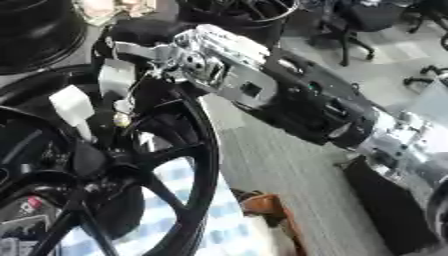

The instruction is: Pull the pin out of the wheel hub.

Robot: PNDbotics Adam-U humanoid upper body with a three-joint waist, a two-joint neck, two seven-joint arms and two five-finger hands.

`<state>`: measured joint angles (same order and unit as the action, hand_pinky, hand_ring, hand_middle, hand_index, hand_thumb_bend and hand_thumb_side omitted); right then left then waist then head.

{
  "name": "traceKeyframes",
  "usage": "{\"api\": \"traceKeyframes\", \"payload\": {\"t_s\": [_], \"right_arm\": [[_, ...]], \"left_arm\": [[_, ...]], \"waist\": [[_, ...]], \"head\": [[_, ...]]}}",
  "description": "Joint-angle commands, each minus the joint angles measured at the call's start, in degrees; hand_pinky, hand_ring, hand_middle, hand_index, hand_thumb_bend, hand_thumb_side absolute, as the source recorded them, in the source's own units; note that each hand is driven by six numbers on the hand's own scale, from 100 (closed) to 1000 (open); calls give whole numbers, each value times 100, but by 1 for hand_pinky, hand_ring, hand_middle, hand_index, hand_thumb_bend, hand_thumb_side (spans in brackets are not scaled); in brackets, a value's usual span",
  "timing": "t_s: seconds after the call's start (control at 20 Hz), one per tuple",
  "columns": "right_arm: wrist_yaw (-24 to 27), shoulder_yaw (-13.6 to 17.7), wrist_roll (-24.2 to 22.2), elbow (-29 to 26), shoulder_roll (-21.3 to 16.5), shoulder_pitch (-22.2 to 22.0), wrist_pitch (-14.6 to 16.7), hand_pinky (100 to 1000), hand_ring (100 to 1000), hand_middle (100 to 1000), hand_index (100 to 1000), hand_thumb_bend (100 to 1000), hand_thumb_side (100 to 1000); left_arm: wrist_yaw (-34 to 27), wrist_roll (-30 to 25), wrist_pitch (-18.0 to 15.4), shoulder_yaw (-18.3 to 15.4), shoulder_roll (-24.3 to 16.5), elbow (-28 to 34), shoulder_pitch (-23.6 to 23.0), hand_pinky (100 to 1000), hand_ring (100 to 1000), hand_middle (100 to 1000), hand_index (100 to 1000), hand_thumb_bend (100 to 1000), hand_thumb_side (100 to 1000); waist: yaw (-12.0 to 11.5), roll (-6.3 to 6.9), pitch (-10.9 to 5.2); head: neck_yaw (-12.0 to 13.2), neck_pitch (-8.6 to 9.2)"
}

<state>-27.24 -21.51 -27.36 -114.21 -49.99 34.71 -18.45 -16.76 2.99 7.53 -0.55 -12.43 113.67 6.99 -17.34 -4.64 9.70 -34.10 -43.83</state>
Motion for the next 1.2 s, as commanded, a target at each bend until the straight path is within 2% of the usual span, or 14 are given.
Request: {"api": "traceKeyframes", "payload": {"t_s": [0.05,0.25,0.3,0.35,0.45,0.55,0.7,0.8,0.9,1.05,1.15,1.2], "right_arm": [[179,300,65,-38,-301,136,93,816,207,368,527,100,167],[454,769,437,-38,-632,-49,137,814,190,369,533,100,117],[577,942,598,-38,-718,-161,142,809,188,371,535,100,137],[733,1114,769,-38,-800,-290,151,795,182,367,536,100,100],[1204,1589,1207,-38,-995,-661,162,767,180,369,540,100,100],[1662,2113,1681,-38,-1275,-1175,120,769,187,376,546,100,100],[2060,2851,2378,-38,-1649,-2263,61,780,205,390,560,100,100],[2111,3227,2782,-38,-1696,-3028,10,803,228,410,581,100,100],[1945,3476,3072,-38,-1607,-3790,-60,828,263,431,599,100,100],[1422,3669,3334,-38,-1292,-4739,-164,862,381,501,662,100,146],[1027,3748,3318,-38,-1024,-5225,-185,867,609,615,755,100,183],[838,3789,3265,-38,-879,-5438,-185,882,681,656,778,105,175]], "left_arm": [[-34,8,5,-13,-15,93,9,791,630,595,786,100,727],[-15,21,24,-21,-8,93,-13,791,629,595,786,100,733],[-8,29,28,-29,-4,93,-17,791,629,595,786,100,733],[-4,37,29,-37,1,93,-16,790,629,595,786,100,731],[8,64,20,-63,4,93,-17,790,629,595,786,100,734],[26,101,15,-96,5,93,-29,790,629,595,786,100,735],[64,158,-8,-147,0,93,-35,790,629,595,786,100,737],[92,194,-20,-175,1,93,-28,790,628,595,785,100,739],[126,217,-27,-191,4,93,-17,790,628,595,785,100,741],[172,227,-39,-192,9,93,11,790,629,594,785,100,740],[199,234,-45,-195,11,93,22,790,633,594,786,100,740],[210,242,-54,-203,8,93,28,790,633,594,786,100,739]], "waist": [[1,43,-100],[71,34,-109],[95,33,-110],[115,33,-108],[179,34,-97],[272,33,-85],[446,31,-40],[547,27,2],[619,24,48],[661,17,103],[663,12,128],[665,8,142]], "head": [[-65,-29],[-45,-29],[-11,-29],[18,-29],[119,-29],[251,-29],[487,-29],[612,-29],[702,-29],[785,-29],[839,-29],[869,-29]]}}
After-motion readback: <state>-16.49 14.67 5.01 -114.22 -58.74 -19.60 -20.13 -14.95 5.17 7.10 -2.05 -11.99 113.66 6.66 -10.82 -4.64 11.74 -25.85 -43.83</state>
